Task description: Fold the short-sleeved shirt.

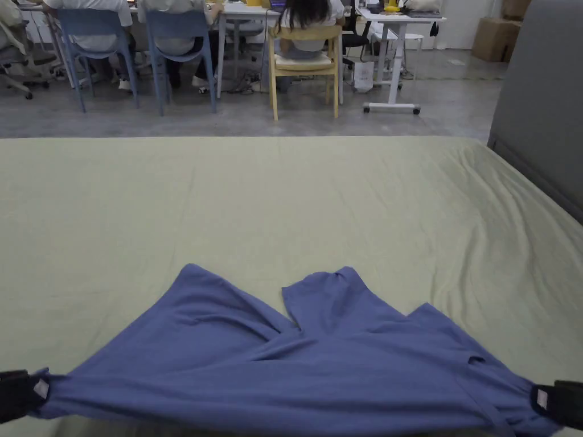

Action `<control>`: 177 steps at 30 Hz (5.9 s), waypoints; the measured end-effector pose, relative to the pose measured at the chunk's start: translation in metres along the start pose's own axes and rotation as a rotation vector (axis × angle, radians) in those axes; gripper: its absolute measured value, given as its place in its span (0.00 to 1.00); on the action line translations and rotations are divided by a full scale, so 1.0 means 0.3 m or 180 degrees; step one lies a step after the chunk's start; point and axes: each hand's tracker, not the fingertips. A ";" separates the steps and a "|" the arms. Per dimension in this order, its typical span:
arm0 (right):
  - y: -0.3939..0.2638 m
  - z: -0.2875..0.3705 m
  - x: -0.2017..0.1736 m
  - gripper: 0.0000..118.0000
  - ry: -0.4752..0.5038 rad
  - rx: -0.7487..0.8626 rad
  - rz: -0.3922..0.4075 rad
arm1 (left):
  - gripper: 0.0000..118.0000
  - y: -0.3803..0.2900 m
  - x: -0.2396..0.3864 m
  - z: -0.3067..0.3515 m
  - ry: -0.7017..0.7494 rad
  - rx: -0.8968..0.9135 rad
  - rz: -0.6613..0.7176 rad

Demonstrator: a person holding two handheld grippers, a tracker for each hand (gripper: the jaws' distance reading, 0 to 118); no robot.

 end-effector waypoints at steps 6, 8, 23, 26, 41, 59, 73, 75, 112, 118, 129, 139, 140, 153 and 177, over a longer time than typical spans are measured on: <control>-0.110 -0.048 0.020 0.06 -0.0106 -0.0310 0.0092 | 0.05 -0.195 -0.022 -0.073 0.0150 -0.0397 0.0074; -0.114 -0.072 0.012 0.06 -0.0229 -0.0327 0.0189 | 0.05 -0.208 -0.018 -0.109 0.0257 -0.0457 0.0036; -0.171 0.416 -0.476 0.36 -0.0014 0.0944 0.1205 | 0.01 -0.322 0.309 0.587 0.0487 0.1139 -0.0644; -0.236 0.468 -0.576 0.05 -0.0061 0.1145 0.1212 | 0.01 -0.390 0.389 0.632 0.0646 0.1260 -0.0549; -0.234 0.372 -0.631 0.03 0.0176 0.0768 0.1306 | 0.73 -0.235 0.095 -0.002 0.0622 -0.0219 -0.0107; -0.129 0.029 -0.661 0.08 0.0249 0.0202 0.1239 | 0.08 -0.215 0.128 -0.072 0.0292 0.0033 -0.0201; 0.408 -0.859 -0.636 0.51 -0.0396 -0.1204 0.1229 | 0.08 -0.193 0.117 -0.105 0.0213 0.0087 0.0010; 0.397 -0.864 -0.635 0.51 -0.0357 -0.1135 0.1247 | 0.08 -0.189 0.118 -0.105 0.0216 0.0078 0.0005; 1.363 0.911 -0.805 0.03 -0.0019 0.2860 0.0529 | 0.08 1.225 0.869 0.784 0.0527 0.2156 -0.1174; 1.519 0.800 -0.894 0.03 -0.0120 0.3013 0.0565 | 0.08 1.381 0.837 0.632 0.0584 0.2231 -0.1044; 1.419 0.267 -0.829 0.03 -0.0216 0.2545 0.0761 | 0.08 1.245 0.672 -0.024 0.0617 0.1620 -0.1020; 1.017 -0.243 -0.604 0.03 -0.0243 0.1607 0.0522 | 0.08 0.863 0.570 -0.475 0.0518 0.0638 -0.0932; 1.017 -0.251 -0.591 0.03 -0.0243 0.1595 0.0549 | 0.08 0.858 0.572 -0.472 0.0515 0.0631 -0.0983; 0.406 -0.073 -0.401 0.03 0.0078 0.1019 0.0656 | 0.08 0.283 0.485 -0.203 0.0200 0.0471 -0.1293; -0.451 0.152 -0.100 0.03 -0.0350 -0.0011 0.0432 | 0.08 -0.527 0.316 -0.006 0.0325 -0.0610 -0.1444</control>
